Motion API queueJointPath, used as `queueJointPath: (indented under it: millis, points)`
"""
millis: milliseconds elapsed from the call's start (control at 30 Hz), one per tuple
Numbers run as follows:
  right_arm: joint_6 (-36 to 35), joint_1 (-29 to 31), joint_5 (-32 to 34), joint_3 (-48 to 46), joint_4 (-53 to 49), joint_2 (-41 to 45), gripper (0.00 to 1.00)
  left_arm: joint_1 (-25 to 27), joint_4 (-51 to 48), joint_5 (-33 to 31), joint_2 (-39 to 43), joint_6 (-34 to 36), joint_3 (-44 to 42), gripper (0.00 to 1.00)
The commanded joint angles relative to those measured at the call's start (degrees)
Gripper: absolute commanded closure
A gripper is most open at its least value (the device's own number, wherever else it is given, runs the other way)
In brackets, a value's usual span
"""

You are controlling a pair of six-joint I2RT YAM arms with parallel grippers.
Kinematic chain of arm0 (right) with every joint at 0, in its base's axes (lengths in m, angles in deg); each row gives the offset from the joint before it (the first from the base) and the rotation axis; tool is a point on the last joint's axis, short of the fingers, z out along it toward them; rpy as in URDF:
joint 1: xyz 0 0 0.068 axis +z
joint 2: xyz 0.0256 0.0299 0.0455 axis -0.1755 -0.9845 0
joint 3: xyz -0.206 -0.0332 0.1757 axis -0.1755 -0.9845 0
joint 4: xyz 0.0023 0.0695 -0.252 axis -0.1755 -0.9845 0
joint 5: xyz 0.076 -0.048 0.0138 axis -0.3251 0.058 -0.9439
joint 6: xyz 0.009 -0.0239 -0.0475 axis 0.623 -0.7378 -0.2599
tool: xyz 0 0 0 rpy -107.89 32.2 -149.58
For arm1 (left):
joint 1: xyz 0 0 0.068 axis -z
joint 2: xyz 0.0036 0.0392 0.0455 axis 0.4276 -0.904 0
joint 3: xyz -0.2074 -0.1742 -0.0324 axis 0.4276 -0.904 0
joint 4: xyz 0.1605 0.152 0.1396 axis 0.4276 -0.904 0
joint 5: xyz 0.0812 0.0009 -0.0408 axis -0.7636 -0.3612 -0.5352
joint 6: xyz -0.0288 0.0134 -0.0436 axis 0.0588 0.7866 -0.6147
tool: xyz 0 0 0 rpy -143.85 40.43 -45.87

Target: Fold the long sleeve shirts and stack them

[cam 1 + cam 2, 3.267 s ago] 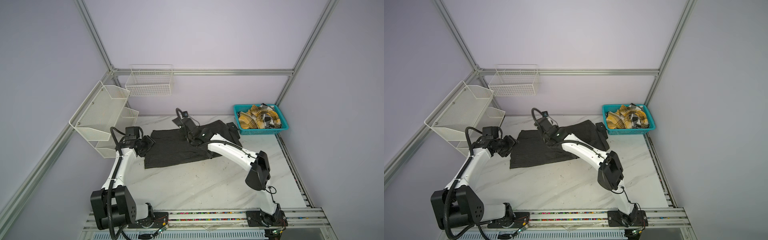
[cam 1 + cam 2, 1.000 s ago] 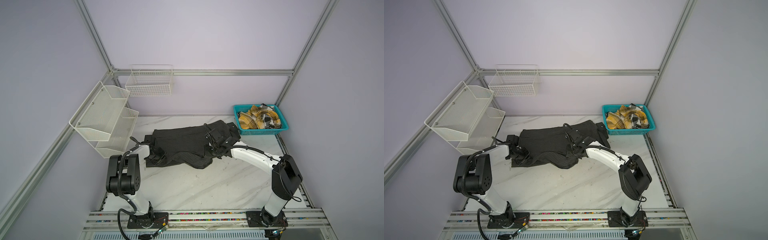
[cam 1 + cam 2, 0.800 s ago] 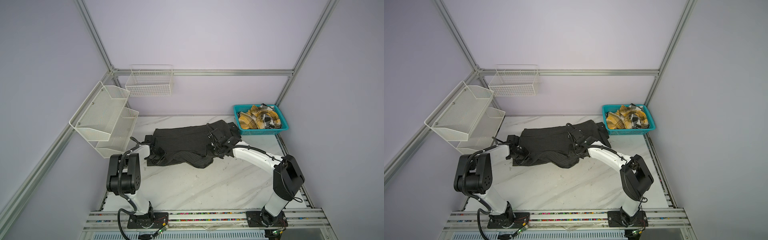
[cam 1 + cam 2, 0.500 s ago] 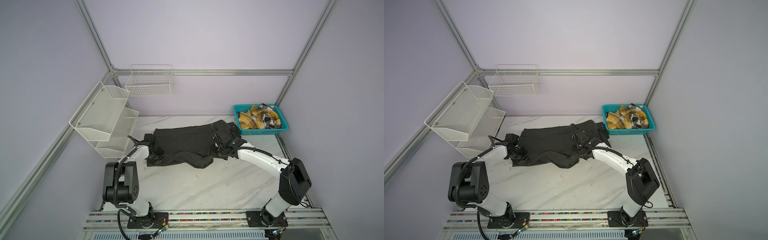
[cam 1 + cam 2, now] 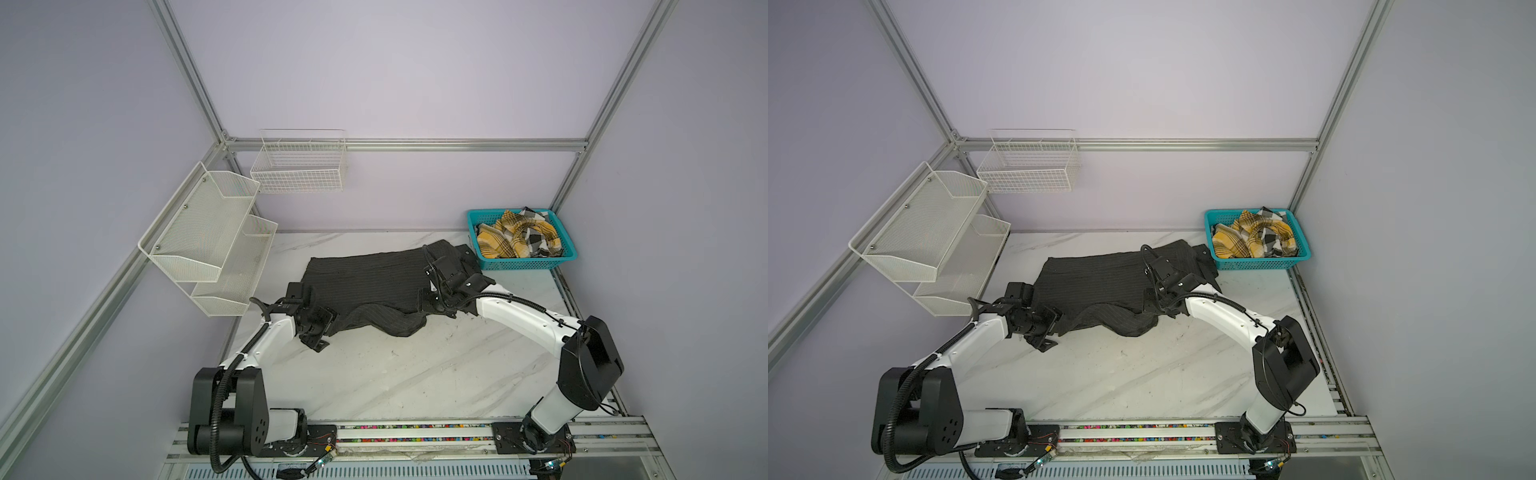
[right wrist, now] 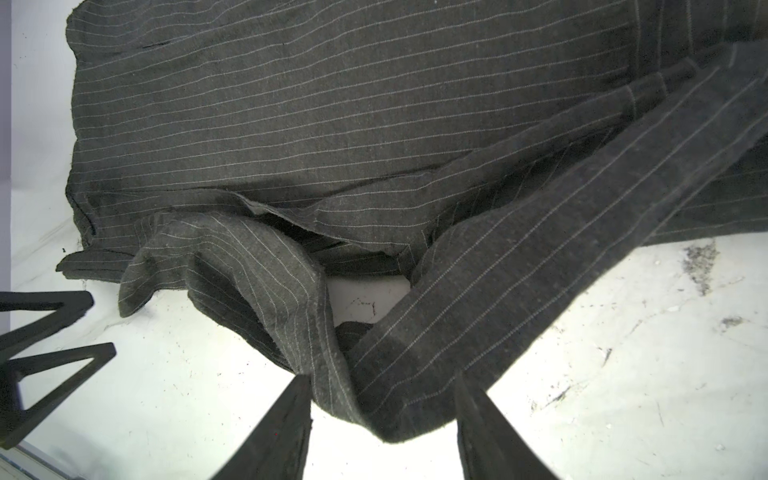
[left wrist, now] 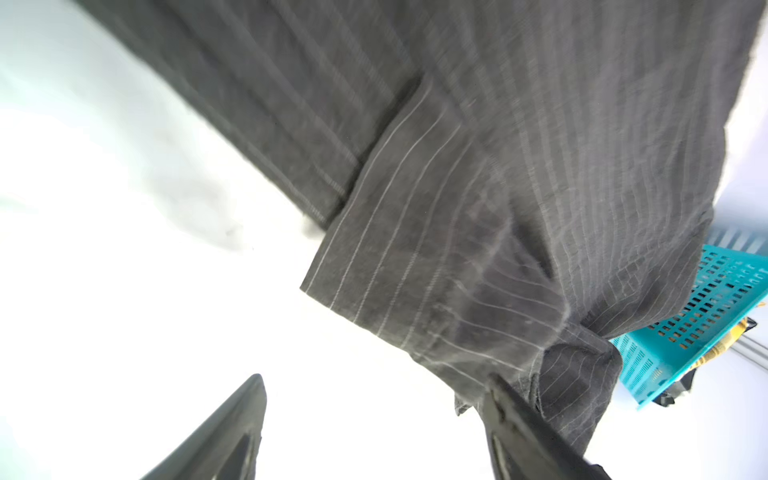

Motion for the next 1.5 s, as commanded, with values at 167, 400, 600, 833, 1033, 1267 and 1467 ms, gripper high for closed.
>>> queueJointPath:
  millis: [167, 400, 600, 833, 1033, 1267, 1467]
  points:
    - [-1.7, -1.4, -1.0, -0.6, -1.1, 0.6, 0.43, 1.6, 14.6, -0.3, -1.5, -13.4, -3.8, 0.16]
    - [-0.7, -3.2, -1.9, -3.3, -1.6, 3.4, 0.38, 1.6, 17.3, -2.1, -8.2, -11.5, -0.9, 0.23]
    - [0.8, -6.1, -4.5, -7.0, -1.0, 5.2, 0.31, 2.1, 15.6, -2.5, -8.0, -10.8, -1.7, 0.29]
    - [-0.1, -15.3, -12.9, -6.0, 4.5, 0.3, 0.31, 2.1, 15.4, -2.8, -8.1, -9.0, 1.9, 0.59]
    - [0.4, -20.5, -19.8, -3.4, 9.9, -6.6, 0.56, 1.8, 7.4, -7.0, -8.1, -1.0, 12.5, 0.96]
    - [1.6, -24.6, -25.0, 4.4, 13.8, -12.6, 0.99, 0.2, 2.7, -17.6, -7.8, 14.7, 25.7, 1.0]
    - [3.3, -24.8, -27.1, 9.4, 16.8, -18.5, 1.0, -1.3, 6.5, -25.0, -4.5, 18.8, 22.6, 1.0]
